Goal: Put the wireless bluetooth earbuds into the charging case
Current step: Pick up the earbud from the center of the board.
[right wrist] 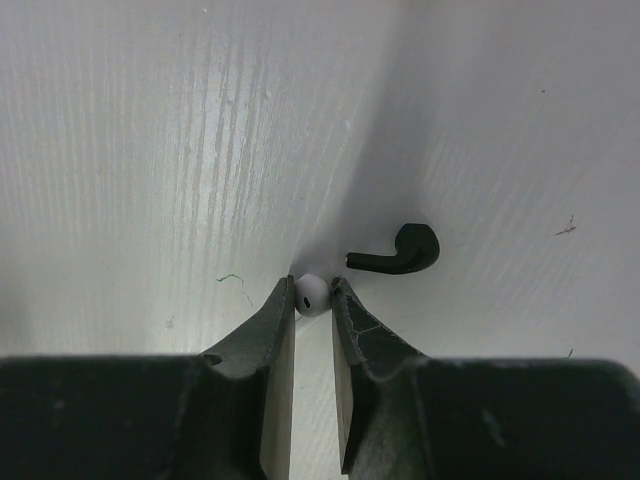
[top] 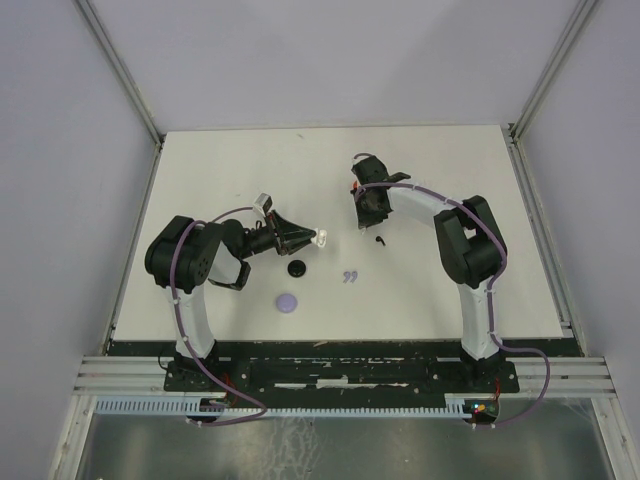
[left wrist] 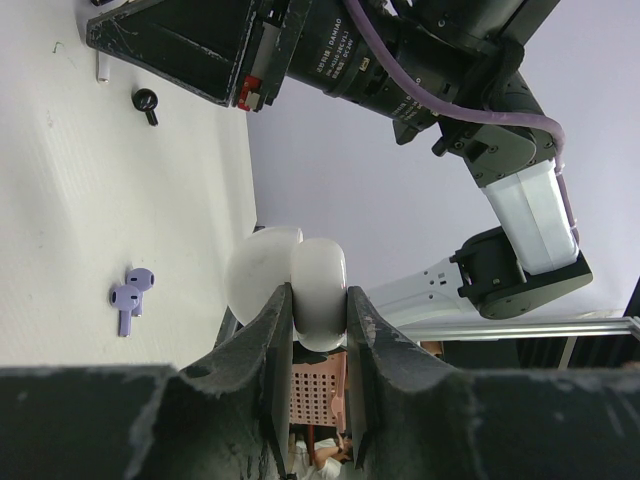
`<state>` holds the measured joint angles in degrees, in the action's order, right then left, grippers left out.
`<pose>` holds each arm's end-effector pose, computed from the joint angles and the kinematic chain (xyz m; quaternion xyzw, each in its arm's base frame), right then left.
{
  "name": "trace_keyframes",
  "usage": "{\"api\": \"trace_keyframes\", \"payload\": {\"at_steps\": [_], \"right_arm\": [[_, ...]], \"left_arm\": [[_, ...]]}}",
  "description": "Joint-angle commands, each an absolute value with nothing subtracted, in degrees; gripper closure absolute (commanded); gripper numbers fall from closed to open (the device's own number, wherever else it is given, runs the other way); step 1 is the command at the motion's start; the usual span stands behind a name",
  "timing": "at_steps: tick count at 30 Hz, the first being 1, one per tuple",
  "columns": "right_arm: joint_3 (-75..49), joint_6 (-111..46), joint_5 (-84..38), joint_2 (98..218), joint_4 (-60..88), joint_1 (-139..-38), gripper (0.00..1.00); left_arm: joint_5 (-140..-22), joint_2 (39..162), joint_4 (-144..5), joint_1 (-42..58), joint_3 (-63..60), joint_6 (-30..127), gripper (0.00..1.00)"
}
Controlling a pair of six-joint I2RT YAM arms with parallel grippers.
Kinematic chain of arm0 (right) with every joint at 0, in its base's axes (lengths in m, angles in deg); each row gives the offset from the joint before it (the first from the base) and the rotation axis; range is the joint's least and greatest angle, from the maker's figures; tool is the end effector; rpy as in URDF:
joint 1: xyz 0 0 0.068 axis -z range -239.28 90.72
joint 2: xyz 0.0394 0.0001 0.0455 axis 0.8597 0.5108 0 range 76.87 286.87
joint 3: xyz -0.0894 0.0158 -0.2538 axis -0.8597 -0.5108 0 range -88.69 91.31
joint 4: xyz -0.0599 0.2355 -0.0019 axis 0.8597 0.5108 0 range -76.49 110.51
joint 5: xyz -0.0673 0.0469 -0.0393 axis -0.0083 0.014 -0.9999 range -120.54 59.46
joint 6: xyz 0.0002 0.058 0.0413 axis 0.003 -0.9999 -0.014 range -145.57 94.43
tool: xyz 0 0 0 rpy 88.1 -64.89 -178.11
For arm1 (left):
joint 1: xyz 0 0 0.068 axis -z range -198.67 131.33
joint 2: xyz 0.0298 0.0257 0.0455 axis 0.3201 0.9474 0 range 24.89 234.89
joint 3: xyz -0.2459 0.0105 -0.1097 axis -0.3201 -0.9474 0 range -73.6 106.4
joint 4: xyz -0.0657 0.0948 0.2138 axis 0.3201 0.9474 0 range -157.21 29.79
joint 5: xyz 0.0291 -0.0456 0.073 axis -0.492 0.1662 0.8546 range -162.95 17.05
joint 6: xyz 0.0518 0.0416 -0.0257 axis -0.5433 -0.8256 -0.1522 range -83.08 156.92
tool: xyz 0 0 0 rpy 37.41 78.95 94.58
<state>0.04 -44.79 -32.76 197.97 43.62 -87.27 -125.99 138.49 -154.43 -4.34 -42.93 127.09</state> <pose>0.3881 0.2037 0.1491 -0.0697 0.9686 0.0780 0.2254 0.2988 -0.1246 0.1444 -0.1158 0.6812 -0.7046 0.1616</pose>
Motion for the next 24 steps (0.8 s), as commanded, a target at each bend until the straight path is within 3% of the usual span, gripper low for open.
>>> {"api": "trace_keyframes", "payload": {"at_steps": [1, 12, 24], "right_arm": [[2.1, -44.3, -34.0, 198.2, 44.3, -87.1, 0.81], [-2.9, -42.2, -34.8, 188.4, 35.7, -87.1, 0.90], [-4.4, -41.5, -34.4, 181.6, 35.4, -87.2, 0.91]], "left_arm": [[-126.8, 137.0, -163.1, -4.6, -42.3, 129.2, 0.97], [-125.8, 137.8, -163.3, -4.6, -42.3, 129.9, 0.97], [-125.2, 132.2, -164.3, -4.6, -48.1, 129.4, 0.97]]}}
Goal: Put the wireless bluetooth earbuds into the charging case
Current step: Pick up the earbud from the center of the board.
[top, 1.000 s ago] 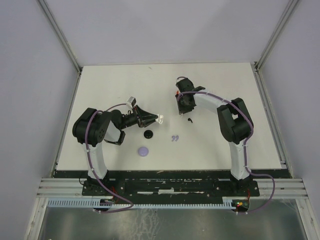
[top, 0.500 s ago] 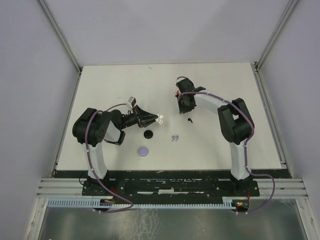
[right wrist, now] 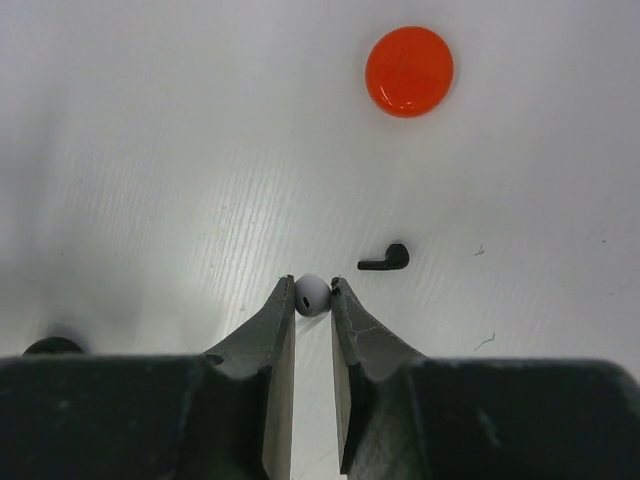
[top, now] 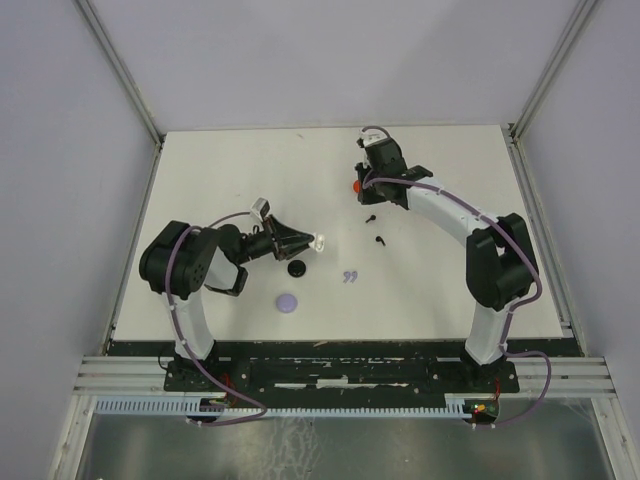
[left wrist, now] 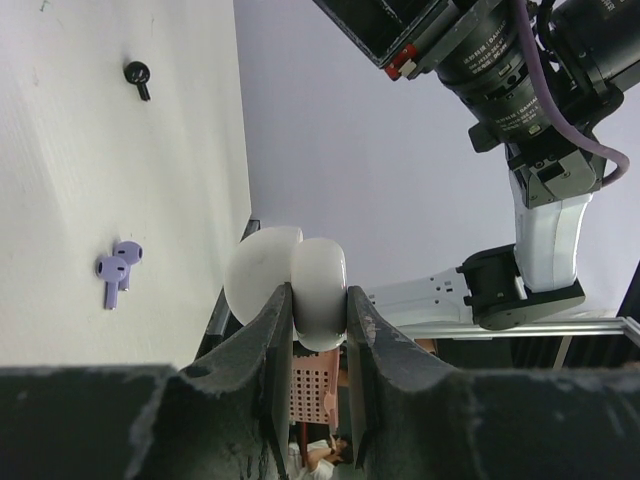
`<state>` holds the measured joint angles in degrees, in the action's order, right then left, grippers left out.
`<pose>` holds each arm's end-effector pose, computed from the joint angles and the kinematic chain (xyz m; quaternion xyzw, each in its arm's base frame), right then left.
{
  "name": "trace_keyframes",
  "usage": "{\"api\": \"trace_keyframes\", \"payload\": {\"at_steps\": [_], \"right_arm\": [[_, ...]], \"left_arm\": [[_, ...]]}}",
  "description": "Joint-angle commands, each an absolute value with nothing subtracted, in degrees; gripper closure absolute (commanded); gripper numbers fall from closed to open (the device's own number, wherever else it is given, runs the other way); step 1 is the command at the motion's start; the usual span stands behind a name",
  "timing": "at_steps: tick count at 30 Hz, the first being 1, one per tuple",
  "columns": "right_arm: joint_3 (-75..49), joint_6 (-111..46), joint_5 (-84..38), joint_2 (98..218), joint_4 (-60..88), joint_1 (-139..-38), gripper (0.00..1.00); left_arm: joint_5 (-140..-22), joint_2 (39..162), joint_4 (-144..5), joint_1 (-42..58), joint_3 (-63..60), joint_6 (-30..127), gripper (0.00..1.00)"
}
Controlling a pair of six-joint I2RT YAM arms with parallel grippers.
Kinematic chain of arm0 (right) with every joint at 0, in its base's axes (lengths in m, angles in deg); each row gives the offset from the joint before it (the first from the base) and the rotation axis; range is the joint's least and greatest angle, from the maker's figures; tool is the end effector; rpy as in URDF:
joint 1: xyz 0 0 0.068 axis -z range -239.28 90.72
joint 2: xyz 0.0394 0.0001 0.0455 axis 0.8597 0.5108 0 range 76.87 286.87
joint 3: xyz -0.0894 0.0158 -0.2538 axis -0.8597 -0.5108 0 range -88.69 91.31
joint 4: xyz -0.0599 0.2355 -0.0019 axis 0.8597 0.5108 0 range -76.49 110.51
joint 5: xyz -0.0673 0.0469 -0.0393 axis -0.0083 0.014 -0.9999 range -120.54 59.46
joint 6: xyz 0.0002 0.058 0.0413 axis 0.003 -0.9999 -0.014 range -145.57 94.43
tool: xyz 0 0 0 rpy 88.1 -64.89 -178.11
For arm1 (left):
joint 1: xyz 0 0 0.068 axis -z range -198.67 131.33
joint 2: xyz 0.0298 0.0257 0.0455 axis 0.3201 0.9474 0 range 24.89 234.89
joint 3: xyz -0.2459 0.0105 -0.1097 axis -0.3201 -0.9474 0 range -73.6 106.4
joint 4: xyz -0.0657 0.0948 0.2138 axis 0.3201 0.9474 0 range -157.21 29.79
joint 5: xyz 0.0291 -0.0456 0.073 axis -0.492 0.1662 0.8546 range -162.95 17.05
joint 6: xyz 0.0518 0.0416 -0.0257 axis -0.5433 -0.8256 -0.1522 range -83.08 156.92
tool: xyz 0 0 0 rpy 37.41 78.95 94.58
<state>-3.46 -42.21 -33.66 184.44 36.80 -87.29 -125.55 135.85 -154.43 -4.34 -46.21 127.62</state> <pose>0.3745 0.1957 0.2371 -0.0815 0.9221 0.1201 0.3587 0.2862 -0.1211 0.1468 -0.1253 0.6819 -0.7033 0.1574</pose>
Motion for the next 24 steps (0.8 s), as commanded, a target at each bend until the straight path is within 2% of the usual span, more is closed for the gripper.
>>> {"api": "trace_keyframes", "payload": {"at_steps": [1, 24], "right_arm": [[-4.4, -41.4, -34.2, 181.4, 36.0, -87.2, 0.92], [-9.9, -39.8, -33.6, 177.0, 33.0, -87.4, 0.96]], "left_arm": [[-125.1, 131.8, -164.3, -4.6, -48.8, 129.2, 0.97], [-124.4, 131.1, -164.2, -4.2, -49.7, 129.0, 0.97]]}}
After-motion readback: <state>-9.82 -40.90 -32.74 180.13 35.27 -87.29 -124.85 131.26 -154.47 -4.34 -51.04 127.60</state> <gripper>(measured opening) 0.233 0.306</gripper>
